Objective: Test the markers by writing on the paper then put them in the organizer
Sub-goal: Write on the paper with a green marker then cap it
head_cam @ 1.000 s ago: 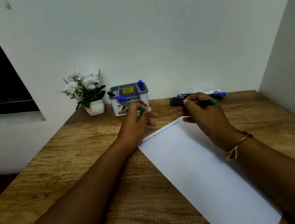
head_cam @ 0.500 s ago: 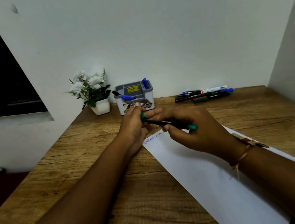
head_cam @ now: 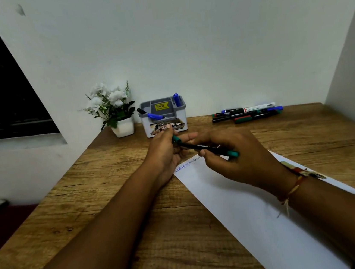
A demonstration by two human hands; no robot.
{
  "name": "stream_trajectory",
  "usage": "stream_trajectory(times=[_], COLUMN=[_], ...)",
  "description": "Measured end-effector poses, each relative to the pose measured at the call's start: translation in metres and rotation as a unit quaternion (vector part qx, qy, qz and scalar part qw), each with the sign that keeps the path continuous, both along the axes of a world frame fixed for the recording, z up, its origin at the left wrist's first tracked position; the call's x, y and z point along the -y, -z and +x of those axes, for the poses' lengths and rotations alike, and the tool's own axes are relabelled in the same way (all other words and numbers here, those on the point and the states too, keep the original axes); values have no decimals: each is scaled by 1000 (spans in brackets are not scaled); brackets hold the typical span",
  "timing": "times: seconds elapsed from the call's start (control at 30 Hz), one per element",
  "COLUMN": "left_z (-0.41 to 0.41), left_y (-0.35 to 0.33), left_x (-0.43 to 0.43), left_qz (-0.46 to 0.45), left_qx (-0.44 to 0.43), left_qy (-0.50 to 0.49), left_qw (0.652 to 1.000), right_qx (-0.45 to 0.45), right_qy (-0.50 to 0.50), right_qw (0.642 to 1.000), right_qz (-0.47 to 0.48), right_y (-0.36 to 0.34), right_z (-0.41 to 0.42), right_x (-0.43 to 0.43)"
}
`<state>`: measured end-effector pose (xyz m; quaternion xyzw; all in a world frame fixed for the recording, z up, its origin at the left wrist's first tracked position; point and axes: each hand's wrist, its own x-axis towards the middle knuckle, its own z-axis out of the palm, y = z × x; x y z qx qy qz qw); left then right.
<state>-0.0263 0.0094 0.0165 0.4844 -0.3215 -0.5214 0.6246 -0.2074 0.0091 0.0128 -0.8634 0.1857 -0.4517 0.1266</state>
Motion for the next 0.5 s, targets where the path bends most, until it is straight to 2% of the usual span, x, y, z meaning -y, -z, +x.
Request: stream_trajectory(times=[0.5], left_z=[0], left_y=[2], left_x=[3], left_qz=[3], left_qx=[8], left_qy=[2], left_qw=[1000], right_qx=[-19], right_qy=[35], right_qw=[999], right_qz=[-10], right_y=[5], right_z=[0], right_x=[5])
